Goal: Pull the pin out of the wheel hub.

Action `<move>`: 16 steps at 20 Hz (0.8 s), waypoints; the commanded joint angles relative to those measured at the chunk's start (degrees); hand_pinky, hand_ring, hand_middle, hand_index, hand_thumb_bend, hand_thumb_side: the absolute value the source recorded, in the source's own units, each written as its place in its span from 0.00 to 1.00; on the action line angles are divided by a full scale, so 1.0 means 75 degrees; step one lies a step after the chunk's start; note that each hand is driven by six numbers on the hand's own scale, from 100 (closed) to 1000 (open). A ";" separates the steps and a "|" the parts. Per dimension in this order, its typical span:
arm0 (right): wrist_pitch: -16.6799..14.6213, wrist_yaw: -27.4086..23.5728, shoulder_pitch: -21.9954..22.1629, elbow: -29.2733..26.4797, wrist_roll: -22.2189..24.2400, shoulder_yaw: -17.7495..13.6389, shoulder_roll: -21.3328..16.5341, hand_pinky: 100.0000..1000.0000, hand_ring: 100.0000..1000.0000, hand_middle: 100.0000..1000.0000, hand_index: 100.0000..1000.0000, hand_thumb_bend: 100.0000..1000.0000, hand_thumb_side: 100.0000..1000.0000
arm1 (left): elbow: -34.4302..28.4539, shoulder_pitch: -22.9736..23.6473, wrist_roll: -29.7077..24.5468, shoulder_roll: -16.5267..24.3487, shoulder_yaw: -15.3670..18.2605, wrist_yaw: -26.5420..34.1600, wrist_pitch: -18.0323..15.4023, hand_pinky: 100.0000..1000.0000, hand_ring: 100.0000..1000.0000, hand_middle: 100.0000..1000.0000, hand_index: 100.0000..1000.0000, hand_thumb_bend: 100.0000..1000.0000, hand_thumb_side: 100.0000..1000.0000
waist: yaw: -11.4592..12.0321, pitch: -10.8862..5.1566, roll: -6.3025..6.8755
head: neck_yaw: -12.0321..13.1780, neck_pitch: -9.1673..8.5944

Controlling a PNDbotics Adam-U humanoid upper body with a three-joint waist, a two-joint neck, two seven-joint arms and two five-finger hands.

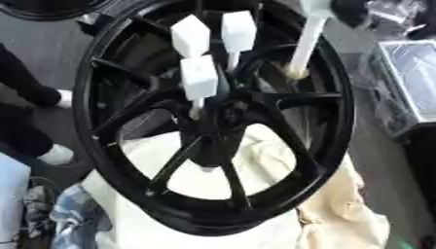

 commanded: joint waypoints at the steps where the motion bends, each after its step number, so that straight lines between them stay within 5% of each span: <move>1: -0.0184 -0.0696 0.0702 -0.0152 -0.0841 -0.1039 -0.0752 0.79 0.54 0.41 0.55 0.00 0.47 | -0.0190 -0.0016 0.0061 0.0067 0.0095 -0.0069 -0.0017 0.68 0.65 0.68 0.65 0.12 0.90 | -0.0053 -0.0188 0.0047 | 0.0093 0.0023; 5: -0.0745 -0.0766 0.2432 -0.0152 -0.2084 -0.2237 -0.0929 0.79 0.54 0.42 0.55 0.00 0.43 | -0.0233 -0.0025 0.0124 0.0061 0.0151 -0.0096 -0.0028 0.68 0.65 0.68 0.65 0.12 0.89 | -0.0122 -0.0127 0.0163 | 0.0268 -0.0175; 8: -0.1231 -0.0255 0.3858 -0.0152 -0.2895 -0.3006 -0.0362 0.80 0.56 0.44 0.57 0.00 0.43 | -0.0266 -0.0056 0.0176 0.0024 0.0195 -0.0109 -0.0044 0.68 0.65 0.68 0.65 0.12 0.89 | -0.0134 -0.0069 0.0256 | 0.0381 -0.0316; 10: -0.1420 0.0240 0.4527 -0.0152 -0.3235 -0.3349 0.0144 0.82 0.59 0.46 0.60 0.00 0.32 | -0.0274 -0.0072 0.0184 -0.0018 0.0196 -0.0105 -0.0043 0.68 0.65 0.68 0.65 0.12 0.90 | -0.0108 -0.0045 0.0307 | 0.0418 -0.0379; 12: -0.1653 0.1015 0.5085 -0.0152 -0.3426 -0.3563 0.0696 0.87 0.69 0.56 0.70 0.00 0.00 | -0.0277 -0.0083 0.0180 -0.0049 0.0193 -0.0098 -0.0038 0.68 0.65 0.68 0.65 0.12 0.90 | -0.0096 -0.0030 0.0352 | 0.0433 -0.0409; 14: -0.1807 0.1861 0.5405 -0.0152 -0.3487 -0.3635 0.1137 0.95 0.84 0.73 0.84 0.00 0.00 | -0.0276 -0.0096 0.0174 -0.0064 0.0187 -0.0092 -0.0030 0.68 0.65 0.68 0.65 0.12 0.90 | -0.0110 -0.0020 0.0390 | 0.0459 -0.0423; 16: -0.1644 0.2722 0.5650 -0.0152 -0.3622 -0.3688 0.1542 1.00 0.96 0.86 0.91 0.01 0.13 | -0.0279 -0.0118 0.0159 -0.0071 0.0176 -0.0090 -0.0024 0.68 0.65 0.68 0.65 0.12 0.90 | -0.0127 -0.0018 0.0412 | 0.0470 -0.0415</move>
